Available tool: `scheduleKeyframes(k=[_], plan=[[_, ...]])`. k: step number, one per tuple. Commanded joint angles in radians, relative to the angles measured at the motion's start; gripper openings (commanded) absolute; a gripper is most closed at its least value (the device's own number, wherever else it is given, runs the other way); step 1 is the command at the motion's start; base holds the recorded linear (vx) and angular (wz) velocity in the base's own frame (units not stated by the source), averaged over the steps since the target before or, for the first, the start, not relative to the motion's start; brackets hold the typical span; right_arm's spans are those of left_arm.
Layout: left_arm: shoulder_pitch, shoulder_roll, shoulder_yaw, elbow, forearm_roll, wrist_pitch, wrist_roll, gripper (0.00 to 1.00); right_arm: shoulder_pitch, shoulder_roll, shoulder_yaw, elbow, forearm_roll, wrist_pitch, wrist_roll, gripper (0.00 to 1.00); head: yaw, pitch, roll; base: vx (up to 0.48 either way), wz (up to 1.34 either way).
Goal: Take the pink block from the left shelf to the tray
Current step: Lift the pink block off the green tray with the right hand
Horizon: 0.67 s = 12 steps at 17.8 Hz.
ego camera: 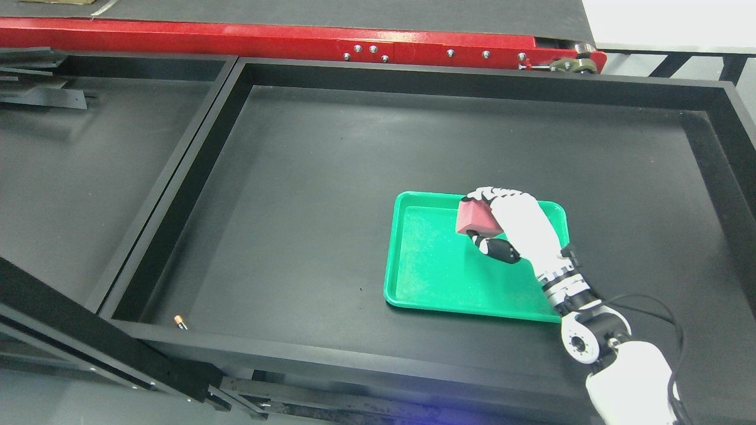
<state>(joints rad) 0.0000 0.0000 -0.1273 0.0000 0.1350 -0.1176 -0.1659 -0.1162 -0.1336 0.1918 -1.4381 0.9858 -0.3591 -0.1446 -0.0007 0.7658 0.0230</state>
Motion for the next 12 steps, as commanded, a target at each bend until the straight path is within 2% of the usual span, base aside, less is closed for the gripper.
scheduleKeyframes(k=[1,8,12], plan=[[0.020,0.017,0.000,-0.017,0.000,0.000,0.000,1.00,0.058,-0.001,-0.163,-0.117,-0.122,-0.053,-0.118,0.04,0.0000,0.000,0.000,-0.022,0.01],[0.020,0.017,0.000,-0.017,0.000,0.000,0.000,1.00,0.099,0.008,-0.195,-0.145,-0.162,-0.087,-0.234,0.04,0.0000,0.000,0.000,-0.054,0.05],[0.020,0.017,0.000,-0.017,0.000,0.000,0.000,1.00,0.109,0.014,-0.196,-0.145,-0.162,-0.087,-0.239,0.04,0.0000,0.000,0.000,-0.130,0.17]])
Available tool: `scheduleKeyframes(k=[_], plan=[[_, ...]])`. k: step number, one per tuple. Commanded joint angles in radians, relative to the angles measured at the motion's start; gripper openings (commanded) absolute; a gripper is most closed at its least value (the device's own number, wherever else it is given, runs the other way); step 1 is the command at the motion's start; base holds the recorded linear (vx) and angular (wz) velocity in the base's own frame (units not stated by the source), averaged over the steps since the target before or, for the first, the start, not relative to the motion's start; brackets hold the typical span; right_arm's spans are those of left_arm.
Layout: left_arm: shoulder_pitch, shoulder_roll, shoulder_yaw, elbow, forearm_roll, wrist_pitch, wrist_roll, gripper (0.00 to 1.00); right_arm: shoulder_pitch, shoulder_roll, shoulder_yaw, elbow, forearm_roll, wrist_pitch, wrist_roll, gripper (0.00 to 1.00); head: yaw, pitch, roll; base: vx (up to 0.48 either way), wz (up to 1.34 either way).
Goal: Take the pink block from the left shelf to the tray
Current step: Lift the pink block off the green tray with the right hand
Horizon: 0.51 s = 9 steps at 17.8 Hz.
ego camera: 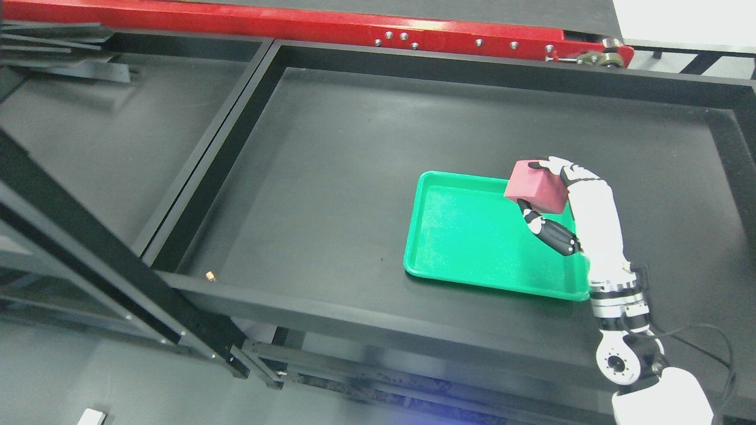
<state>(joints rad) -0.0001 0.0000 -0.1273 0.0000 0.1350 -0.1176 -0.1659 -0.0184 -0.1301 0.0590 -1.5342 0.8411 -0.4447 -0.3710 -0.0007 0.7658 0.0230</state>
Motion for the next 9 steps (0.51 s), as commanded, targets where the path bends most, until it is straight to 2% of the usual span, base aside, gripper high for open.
scheduleKeyframes(k=[1,4,9], plan=[[0.020,0.017,0.000,-0.017,0.000,0.000,0.000,1.00,0.011,0.010,-0.064,-0.049,-0.017,-0.002,-0.017,0.04,0.0000,0.000,0.000,-0.165,0.19],[0.020,0.017,0.000,-0.017,0.000,0.000,0.000,1.00,0.025,0.010,-0.065,-0.053,-0.017,-0.002,-0.074,0.04,0.0000,0.000,0.000,-0.162,0.20],[0.020,0.017,0.000,-0.017,0.000,0.000,0.000,1.00,0.037,0.010,-0.065,-0.061,-0.017,-0.002,-0.079,0.04,0.0000,0.000,0.000,-0.147,0.26]])
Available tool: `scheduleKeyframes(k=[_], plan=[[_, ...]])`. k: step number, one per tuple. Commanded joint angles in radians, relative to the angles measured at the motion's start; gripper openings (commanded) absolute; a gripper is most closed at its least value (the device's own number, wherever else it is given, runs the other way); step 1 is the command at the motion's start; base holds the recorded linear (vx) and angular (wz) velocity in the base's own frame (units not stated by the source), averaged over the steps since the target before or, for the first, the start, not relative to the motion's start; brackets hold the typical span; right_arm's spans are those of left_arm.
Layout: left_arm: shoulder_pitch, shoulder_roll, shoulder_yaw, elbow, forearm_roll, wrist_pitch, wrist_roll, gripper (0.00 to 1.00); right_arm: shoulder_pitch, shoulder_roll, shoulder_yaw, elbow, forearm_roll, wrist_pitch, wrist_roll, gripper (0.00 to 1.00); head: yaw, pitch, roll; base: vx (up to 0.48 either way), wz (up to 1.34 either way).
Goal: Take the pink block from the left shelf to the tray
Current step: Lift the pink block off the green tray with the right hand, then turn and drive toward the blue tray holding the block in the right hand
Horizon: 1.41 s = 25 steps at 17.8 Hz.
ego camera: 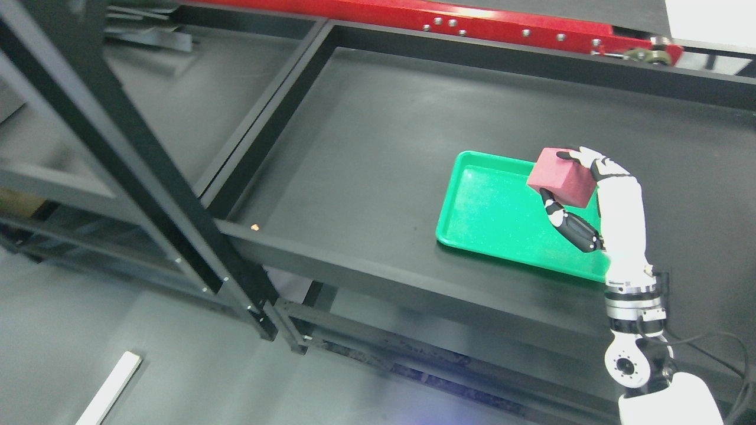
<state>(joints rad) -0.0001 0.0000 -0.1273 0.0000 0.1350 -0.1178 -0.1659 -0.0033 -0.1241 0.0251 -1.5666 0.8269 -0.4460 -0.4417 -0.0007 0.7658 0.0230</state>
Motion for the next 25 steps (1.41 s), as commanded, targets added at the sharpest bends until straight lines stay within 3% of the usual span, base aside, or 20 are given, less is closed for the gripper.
scheduleKeyframes(k=[1,25], plan=[[0.020,0.018,0.000,-0.017,0.000,0.000,0.000,1.00,0.023,0.004,-0.031,-0.029,-0.003,0.000,-0.006,0.04,0.0000,0.000,0.000,-0.135,0.43],[0.020,0.018,0.000,-0.017,0.000,0.000,0.000,1.00,0.031,0.004,-0.031,-0.030,-0.011,0.000,-0.009,0.04,0.0000,0.000,0.000,-0.174,0.63]])
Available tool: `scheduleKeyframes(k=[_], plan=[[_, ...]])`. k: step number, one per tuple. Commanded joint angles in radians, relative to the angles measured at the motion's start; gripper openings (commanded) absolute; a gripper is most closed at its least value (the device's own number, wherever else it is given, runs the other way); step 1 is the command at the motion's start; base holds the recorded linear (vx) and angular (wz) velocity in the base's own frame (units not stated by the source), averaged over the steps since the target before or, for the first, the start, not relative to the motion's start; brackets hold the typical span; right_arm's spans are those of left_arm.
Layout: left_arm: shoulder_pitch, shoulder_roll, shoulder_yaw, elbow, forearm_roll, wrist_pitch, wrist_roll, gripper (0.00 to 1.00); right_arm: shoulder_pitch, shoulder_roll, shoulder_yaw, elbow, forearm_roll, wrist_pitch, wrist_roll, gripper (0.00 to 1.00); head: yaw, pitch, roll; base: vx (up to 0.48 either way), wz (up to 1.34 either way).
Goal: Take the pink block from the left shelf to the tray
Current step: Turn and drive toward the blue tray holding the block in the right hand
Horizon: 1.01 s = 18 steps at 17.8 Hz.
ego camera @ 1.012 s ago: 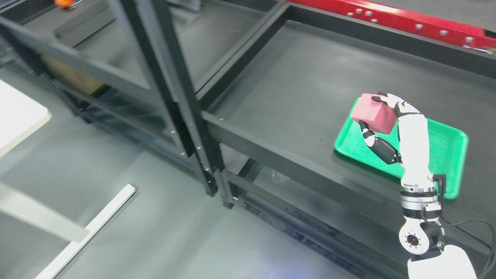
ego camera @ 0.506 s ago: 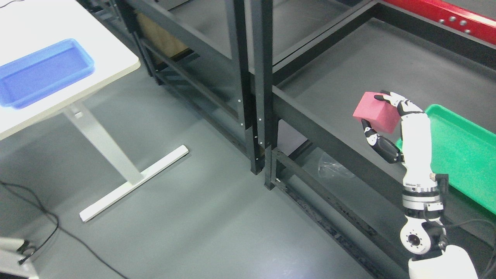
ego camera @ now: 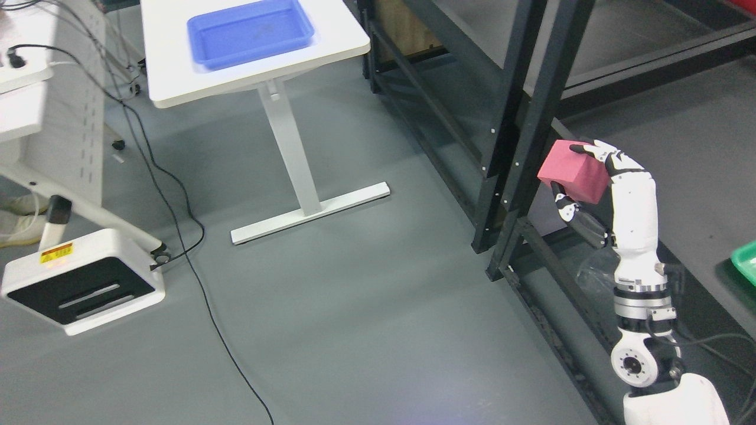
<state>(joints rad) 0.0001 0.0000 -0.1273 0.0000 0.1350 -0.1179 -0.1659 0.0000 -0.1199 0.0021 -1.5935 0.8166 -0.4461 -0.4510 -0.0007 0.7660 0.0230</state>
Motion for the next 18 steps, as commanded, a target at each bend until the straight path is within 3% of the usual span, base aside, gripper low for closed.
scheduleKeyframes(k=[1,18], plan=[[0.020,0.017,0.000,-0.017,0.000,0.000,0.000,1.00,0.028,0.000,-0.008,-0.003,-0.001,0.000,0.001,0.04,0.0000,0.000,0.000,-0.138,0.54],[0.020,0.017,0.000,-0.017,0.000,0.000,0.000,1.00,0.034,0.006,-0.008,-0.003,-0.001,0.000,0.000,0.05,0.0000,0.000,0.000,-0.081,0.34]])
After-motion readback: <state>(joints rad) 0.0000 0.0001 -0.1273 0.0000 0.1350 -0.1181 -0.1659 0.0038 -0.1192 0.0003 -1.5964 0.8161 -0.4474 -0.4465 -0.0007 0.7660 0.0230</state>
